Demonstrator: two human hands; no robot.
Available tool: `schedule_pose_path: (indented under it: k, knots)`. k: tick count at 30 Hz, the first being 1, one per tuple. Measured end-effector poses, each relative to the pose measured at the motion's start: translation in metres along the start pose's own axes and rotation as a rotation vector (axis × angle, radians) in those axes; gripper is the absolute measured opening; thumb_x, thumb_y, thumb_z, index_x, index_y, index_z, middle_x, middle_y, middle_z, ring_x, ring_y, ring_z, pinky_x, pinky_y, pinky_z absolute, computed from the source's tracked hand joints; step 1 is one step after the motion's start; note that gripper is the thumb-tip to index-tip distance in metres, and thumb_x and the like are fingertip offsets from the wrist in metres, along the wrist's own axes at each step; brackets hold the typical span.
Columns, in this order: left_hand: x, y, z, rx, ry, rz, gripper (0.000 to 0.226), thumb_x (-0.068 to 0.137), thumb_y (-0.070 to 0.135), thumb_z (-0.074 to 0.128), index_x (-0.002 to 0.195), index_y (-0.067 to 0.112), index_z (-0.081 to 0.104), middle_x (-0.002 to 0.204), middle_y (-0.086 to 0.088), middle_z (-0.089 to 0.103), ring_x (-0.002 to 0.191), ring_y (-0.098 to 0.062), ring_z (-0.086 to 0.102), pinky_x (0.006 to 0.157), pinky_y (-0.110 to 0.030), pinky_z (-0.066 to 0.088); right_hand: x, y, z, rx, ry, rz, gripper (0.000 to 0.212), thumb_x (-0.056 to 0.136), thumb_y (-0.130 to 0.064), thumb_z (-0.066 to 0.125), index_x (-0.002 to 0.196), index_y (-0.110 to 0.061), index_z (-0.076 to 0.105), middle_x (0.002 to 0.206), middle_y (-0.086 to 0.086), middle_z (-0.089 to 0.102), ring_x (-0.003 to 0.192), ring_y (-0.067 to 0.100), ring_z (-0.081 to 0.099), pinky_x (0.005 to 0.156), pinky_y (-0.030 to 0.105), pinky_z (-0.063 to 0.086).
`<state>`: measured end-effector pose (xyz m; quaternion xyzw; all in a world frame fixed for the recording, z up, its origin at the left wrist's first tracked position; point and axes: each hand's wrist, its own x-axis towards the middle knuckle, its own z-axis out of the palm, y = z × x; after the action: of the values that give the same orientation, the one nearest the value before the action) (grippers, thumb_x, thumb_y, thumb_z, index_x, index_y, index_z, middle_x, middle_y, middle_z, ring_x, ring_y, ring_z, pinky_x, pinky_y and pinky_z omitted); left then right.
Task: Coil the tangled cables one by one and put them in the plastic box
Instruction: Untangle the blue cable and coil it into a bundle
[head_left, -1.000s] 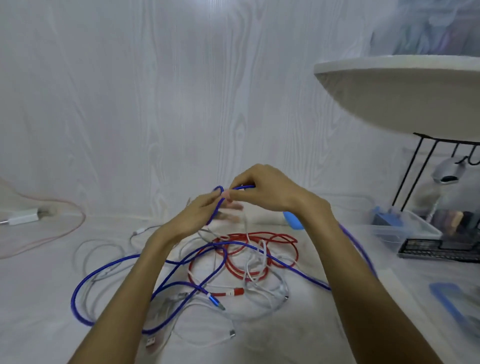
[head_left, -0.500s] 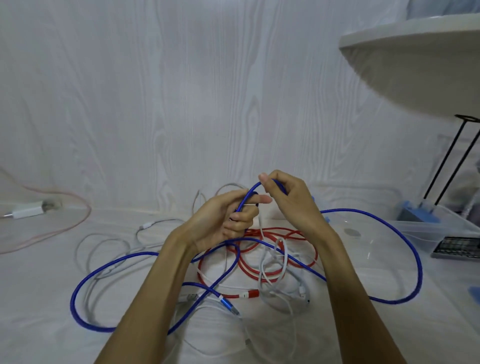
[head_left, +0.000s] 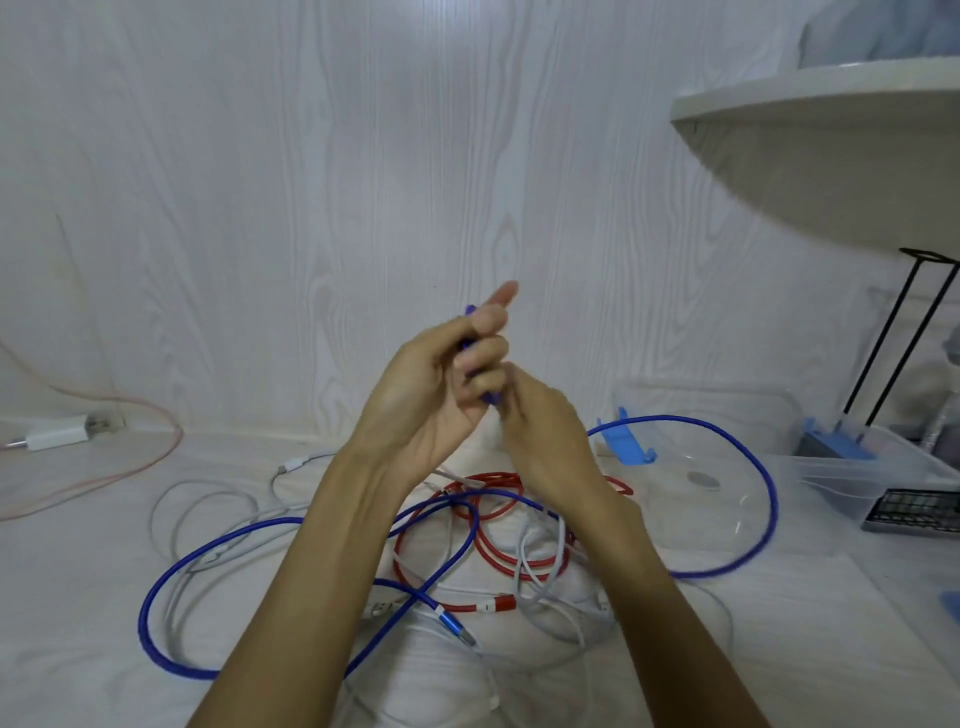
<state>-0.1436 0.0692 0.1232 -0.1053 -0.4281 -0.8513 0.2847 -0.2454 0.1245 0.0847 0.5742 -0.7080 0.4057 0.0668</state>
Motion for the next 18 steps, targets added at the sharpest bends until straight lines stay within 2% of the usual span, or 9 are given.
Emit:
schedule_pose_path:
  k: [2,4,6,8,9,11,13,16,18]
  knots:
    - [0.001,0.0,-0.002,-0.017,0.104,0.103,0.029,0.093,0.004,0.04,0.121,0.0,0.05,0.092,0.0,0.068,0.063,-0.002,0.065,0.044,-0.01,0.041,-0.004,-0.01,0.003,-0.107,-0.149,-0.034,0.018,0.102,-0.021,0.03,0.104,-0.016,0.048,0.074,0.003,0.055,0.066,0.024,0.054,0.062,0.037,0.043]
    - [0.003,-0.002,-0.008,0.057,0.204,0.179,0.033,0.099,0.003,0.037,0.131,0.002,0.042,0.115,-0.004,0.067,0.092,-0.016,0.071,0.071,-0.019,0.056,-0.007,-0.018,0.003,-0.18,-0.313,-0.074,0.015,0.101,-0.015,0.033,0.109,-0.013,0.046,0.082,0.007,0.058,0.072,0.027,0.057,0.065,0.04,0.047]
    - [0.006,-0.004,-0.017,0.308,0.306,0.239,0.032,0.1,0.006,0.038,0.132,0.005,0.043,0.124,-0.004,0.064,0.103,-0.02,0.068,0.096,-0.03,0.05,-0.009,-0.023,-0.001,-0.223,-0.44,-0.084,0.019,0.1,-0.011,0.036,0.116,-0.01,0.047,0.086,0.007,0.058,0.073,0.023,0.057,0.064,0.035,0.047]
    - [0.007,-0.006,-0.028,0.631,0.363,0.263,0.024,0.101,0.008,0.039,0.121,0.008,0.052,0.126,0.0,0.062,0.108,-0.015,0.065,0.106,-0.033,0.042,-0.01,-0.024,-0.013,-0.204,-0.536,-0.066,0.018,0.1,-0.011,0.038,0.108,-0.011,0.054,0.073,-0.005,0.05,0.062,0.009,0.049,0.055,0.021,0.038]
    - [0.006,-0.005,-0.034,0.771,0.355,0.252,0.02,0.101,0.009,0.038,0.114,0.01,0.054,0.126,0.002,0.062,0.109,-0.012,0.064,0.107,-0.033,0.04,-0.01,-0.024,-0.021,-0.173,-0.57,-0.048,0.021,0.1,-0.013,0.039,0.094,-0.015,0.058,0.066,-0.011,0.045,0.057,0.003,0.045,0.052,0.017,0.032]
    - [0.001,-0.002,-0.043,0.977,0.259,0.153,0.019,0.102,0.011,0.036,0.105,0.014,0.054,0.122,0.008,0.063,0.106,-0.008,0.064,0.102,-0.024,0.043,-0.011,-0.023,-0.039,-0.095,-0.592,-0.032,0.034,0.1,-0.021,0.041,0.071,-0.025,0.057,0.052,-0.014,0.045,0.049,-0.002,0.046,0.051,0.015,0.032]
    - [-0.004,0.002,-0.048,1.058,0.13,-0.014,0.02,0.102,0.014,0.035,0.101,0.017,0.055,0.115,0.012,0.068,0.099,-0.009,0.068,0.092,-0.015,0.046,-0.011,-0.018,-0.055,-0.06,-0.557,-0.045,0.031,0.098,-0.031,0.046,0.074,-0.027,0.065,0.043,-0.016,0.045,0.044,0.001,0.042,0.049,0.013,0.032]
    - [-0.007,0.001,-0.048,1.225,0.058,-0.268,0.021,0.102,0.02,0.037,0.101,0.024,0.057,0.103,0.01,0.07,0.086,-0.01,0.071,0.088,-0.019,0.049,-0.013,-0.01,-0.073,0.0,-0.489,-0.067,0.028,0.092,-0.043,0.053,0.077,-0.028,0.071,0.043,-0.015,0.043,0.044,0.003,0.039,0.048,0.011,0.031]
    - [-0.009,-0.002,-0.043,1.229,-0.017,-0.419,0.02,0.102,0.024,0.038,0.099,0.026,0.058,0.096,0.006,0.073,0.073,-0.012,0.072,0.066,-0.012,0.05,-0.014,-0.008,-0.08,0.054,-0.454,-0.088,0.027,0.089,-0.044,0.056,0.074,-0.027,0.071,0.051,-0.016,0.053,0.049,0.0,0.045,0.052,0.008,0.034]
